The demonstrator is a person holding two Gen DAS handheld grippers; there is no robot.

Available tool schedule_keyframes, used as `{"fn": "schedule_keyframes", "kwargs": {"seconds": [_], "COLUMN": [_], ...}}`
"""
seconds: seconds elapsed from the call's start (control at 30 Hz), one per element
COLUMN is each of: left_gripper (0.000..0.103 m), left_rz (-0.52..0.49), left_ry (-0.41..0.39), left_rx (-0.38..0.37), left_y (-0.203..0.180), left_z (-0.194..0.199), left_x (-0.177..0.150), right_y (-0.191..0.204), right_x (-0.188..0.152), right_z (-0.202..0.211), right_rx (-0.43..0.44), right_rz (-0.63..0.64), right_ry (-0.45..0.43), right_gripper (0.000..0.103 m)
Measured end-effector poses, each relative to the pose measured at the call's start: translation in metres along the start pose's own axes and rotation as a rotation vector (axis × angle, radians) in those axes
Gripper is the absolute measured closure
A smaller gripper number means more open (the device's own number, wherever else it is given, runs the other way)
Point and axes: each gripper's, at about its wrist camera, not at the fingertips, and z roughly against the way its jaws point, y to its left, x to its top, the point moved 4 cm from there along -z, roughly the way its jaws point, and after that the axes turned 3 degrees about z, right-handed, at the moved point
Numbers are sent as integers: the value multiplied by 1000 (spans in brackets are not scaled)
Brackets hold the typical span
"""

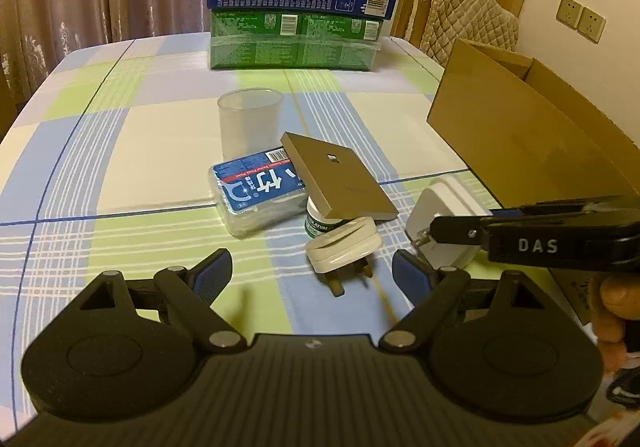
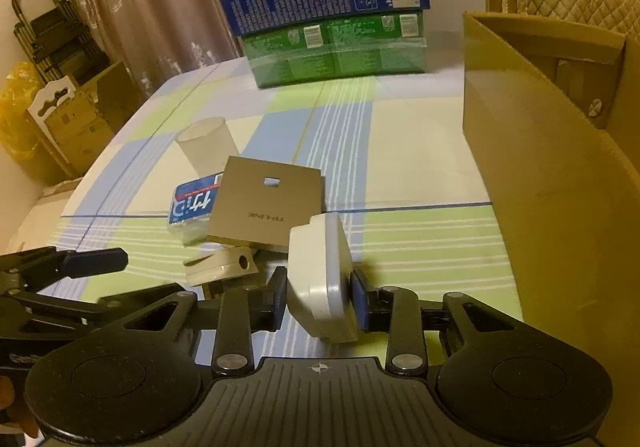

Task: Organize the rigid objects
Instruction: 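Grasp the white plug adapter with the left gripper while the right gripper lifts the night light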

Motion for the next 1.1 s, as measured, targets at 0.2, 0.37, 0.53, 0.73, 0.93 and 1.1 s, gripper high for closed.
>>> {"fn": "schedule_keyframes", "kwargs": {"seconds": [0.2, 0.37, 0.53, 0.73, 0.93, 1.1], "left_gripper": [19, 30, 38, 51, 55, 55], "left_rz": [44, 111, 172, 203, 191, 190], "left_ry": [-19, -22, 0, 17, 22, 35], "left_rx": [-10, -14, -36, -52, -62, -41], "left_y": [-6, -8, -8, -5, -5, -4], "left_z": [-13, -28, -42, -49, -48, -40], "left_x": [1, 2, 1, -2, -3, -7], "right_y": [-8, -18, -17, -16, -16, -14], "right_x": [3, 4, 5, 5, 5, 4], "right_z": [5, 6, 6, 4, 4, 5], "right_rx": [-57, -70, -69, -59, -53, -40], "right_rz": [-9, -31, -32, -40, -43, -50], "right_ry": [-13, -16, -18, -14, -12, -13], "right_gripper": [73, 73, 73, 73, 73, 74]}}
